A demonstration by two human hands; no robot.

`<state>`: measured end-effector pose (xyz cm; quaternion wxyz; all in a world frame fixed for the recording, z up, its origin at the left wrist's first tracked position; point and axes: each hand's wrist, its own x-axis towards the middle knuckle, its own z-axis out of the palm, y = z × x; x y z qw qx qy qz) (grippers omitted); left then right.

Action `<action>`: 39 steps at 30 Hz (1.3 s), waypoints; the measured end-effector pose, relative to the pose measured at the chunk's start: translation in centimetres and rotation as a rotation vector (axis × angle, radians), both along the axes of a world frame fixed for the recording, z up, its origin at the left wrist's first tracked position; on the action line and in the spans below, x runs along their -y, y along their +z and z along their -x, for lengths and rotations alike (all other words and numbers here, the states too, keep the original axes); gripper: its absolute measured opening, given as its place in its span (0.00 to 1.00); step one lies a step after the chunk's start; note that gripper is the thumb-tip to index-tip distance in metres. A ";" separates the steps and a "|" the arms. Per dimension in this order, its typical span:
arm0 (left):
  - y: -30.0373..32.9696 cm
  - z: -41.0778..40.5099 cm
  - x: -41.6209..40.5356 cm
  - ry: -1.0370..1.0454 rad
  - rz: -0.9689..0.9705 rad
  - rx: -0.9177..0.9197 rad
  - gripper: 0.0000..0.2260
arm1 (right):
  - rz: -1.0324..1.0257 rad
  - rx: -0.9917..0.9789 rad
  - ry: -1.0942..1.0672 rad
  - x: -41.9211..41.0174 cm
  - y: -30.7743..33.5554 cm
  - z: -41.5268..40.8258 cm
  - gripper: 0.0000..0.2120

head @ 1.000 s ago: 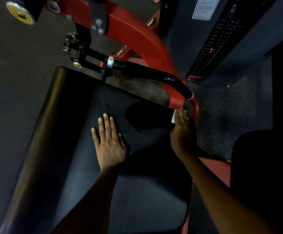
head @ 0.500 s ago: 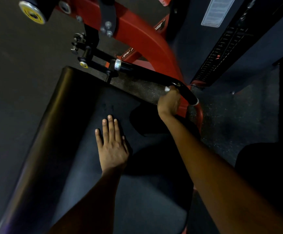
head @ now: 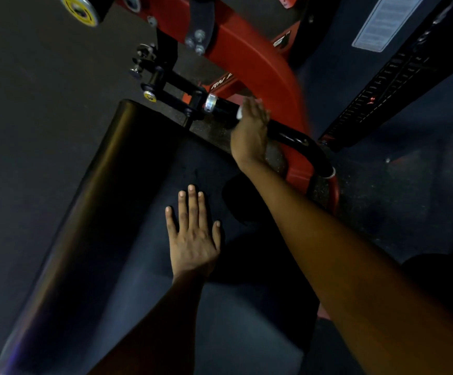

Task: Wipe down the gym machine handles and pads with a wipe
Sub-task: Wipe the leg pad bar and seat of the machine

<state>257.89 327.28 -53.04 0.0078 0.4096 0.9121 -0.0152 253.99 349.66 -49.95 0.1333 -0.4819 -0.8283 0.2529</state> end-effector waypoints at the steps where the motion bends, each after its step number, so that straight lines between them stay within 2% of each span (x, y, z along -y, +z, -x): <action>1: 0.0 0.0 0.0 0.001 0.003 0.000 0.29 | -0.041 -0.056 0.112 0.3 -0.2 0.5 0.27; 4: -0.1 0.1 0.0 0.001 0.007 -0.001 0.29 | -0.269 -0.083 0.521 0.1 -1.2 -0.6 0.30; 6: -0.1 0.1 0.0 -0.003 0.009 0.000 0.29 | -0.417 -0.012 0.594 -0.8 -2.8 -3.5 0.30; 7: -0.2 0.1 -0.1 -0.005 0.013 0.000 0.29 | -0.445 0.008 0.556 -0.9 -3.4 -4.9 0.30; 10: -0.1 0.0 0.0 -0.004 0.035 0.001 0.29 | -0.300 0.012 0.360 1.4 -3.7 -7.3 0.30; 15: -0.2 0.0 0.0 -0.007 0.089 0.003 0.28 | -0.014 -0.176 0.043 6.7 -1.9 -9.8 0.25; 18: 0.7 0.0 -0.1 0.020 0.142 0.076 0.29 | 0.104 -0.184 -0.039 9.0 -0.2 -12.2 0.22; 20: 2.8 -0.1 -0.2 0.032 0.155 0.176 0.31 | 0.109 -0.157 -0.031 10.3 1.7 -13.7 0.21; 22: 5.3 -0.5 -0.2 0.055 0.125 0.306 0.29 | 0.109 -0.127 -0.005 11.0 3.4 -14.9 0.19; 27: 13.7 -3.4 3.2 0.201 -0.087 0.404 0.23 | 0.154 -0.111 0.079 14.0 9.9 -17.8 0.18; 33: 20.4 -9.9 9.1 0.157 -0.085 0.440 0.22 | 0.274 -0.112 0.220 20.1 16.9 -21.9 0.16; 39: 21.6 -11.8 15.6 0.098 -0.024 0.415 0.22 | 0.330 -0.043 0.266 25.0 19.5 -25.7 0.17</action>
